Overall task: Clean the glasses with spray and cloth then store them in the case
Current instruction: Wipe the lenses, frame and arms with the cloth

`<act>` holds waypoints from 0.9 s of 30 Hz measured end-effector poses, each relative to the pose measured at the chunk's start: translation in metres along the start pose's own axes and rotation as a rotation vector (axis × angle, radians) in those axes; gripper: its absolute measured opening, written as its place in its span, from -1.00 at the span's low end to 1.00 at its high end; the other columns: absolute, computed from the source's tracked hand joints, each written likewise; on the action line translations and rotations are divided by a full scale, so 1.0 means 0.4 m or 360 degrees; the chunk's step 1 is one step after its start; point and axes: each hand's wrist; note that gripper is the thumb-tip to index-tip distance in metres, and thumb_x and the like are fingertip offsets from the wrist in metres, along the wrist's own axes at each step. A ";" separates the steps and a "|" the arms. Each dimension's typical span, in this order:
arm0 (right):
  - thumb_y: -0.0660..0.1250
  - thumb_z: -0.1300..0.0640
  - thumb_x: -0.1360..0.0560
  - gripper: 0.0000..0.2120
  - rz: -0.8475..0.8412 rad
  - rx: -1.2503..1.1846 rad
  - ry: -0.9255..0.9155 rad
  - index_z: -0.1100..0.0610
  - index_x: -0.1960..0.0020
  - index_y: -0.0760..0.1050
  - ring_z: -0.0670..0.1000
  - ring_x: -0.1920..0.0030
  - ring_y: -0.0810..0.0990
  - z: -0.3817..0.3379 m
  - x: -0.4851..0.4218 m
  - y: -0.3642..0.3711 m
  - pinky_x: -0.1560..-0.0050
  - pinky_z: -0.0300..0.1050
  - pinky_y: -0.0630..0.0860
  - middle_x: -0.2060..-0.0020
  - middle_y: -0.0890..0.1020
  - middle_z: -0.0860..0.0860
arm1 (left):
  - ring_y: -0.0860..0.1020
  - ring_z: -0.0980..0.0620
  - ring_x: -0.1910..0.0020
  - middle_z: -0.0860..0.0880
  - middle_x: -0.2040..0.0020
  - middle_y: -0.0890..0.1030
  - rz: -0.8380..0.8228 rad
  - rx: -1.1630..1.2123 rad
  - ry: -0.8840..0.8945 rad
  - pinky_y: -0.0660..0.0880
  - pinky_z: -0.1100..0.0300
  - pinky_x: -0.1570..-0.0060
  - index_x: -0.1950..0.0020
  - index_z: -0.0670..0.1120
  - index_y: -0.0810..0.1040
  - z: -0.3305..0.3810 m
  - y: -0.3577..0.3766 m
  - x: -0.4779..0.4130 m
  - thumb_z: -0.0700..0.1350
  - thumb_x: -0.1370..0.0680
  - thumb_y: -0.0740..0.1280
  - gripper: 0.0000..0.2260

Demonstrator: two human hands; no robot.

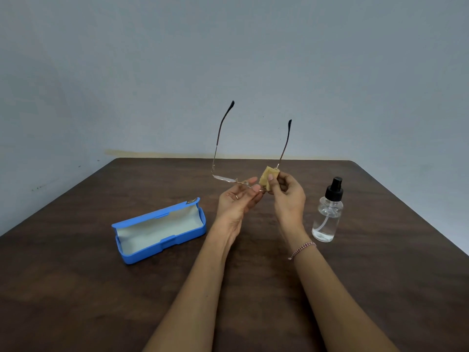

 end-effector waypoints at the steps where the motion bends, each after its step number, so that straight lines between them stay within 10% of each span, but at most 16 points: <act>1: 0.36 0.09 -0.50 -0.77 -0.0011 -0.0027 0.0020 0.18 -0.09 0.55 0.01 0.03 0.63 0.000 0.000 0.000 -0.07 -0.06 0.57 0.08 0.66 0.07 | 0.66 0.04 0.14 -0.14 0.00 0.64 0.0012 0.0016 0.0003 0.60 0.23 0.07 0.03 -0.27 0.57 0.001 -0.001 -0.001 -0.34 -0.47 0.35 -0.89; 27: 0.39 0.11 -0.47 -0.83 -0.0146 -0.0190 0.0053 0.13 -0.04 0.57 0.02 0.05 0.64 -0.037 0.013 0.002 0.00 -0.17 0.57 0.12 0.67 0.05 | 0.60 0.04 0.09 -0.09 0.09 0.63 -0.0063 -0.0009 -0.0020 0.60 0.22 0.07 -0.15 -0.18 0.57 0.023 -0.019 0.001 -0.15 -0.51 0.31 -0.76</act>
Point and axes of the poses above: each hand's wrist, its own x-axis away from the middle knuckle, its own y-axis out of the palm, z = x × y
